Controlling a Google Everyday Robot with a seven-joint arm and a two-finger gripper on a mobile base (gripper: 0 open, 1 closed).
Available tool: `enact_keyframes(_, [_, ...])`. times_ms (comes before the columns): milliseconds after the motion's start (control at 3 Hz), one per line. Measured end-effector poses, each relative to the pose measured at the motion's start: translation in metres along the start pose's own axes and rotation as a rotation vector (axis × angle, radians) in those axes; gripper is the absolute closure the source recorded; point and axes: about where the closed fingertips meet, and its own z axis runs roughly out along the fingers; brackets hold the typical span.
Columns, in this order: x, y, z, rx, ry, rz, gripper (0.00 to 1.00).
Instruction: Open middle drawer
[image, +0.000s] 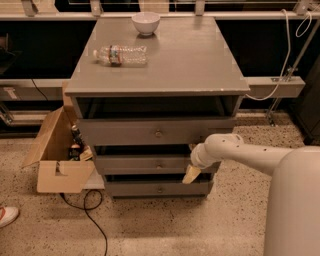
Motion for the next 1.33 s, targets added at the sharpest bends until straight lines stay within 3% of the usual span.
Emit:
enact_keyframes(333, [0.003,-0.007,0.024,-0.027,-0.013,0.015,0.00])
enact_keyframes(667, [0.009,-0.003,0.054,-0.099,-0.025,0.028,0.27])
enact_keyframes(1000, [0.016,0.006,0.051,-0.122,-0.041,0.031,0.50])
enact_keyframes(1333, [0.014,0.005,0.037,-0.100,-0.067,0.015,0.74])
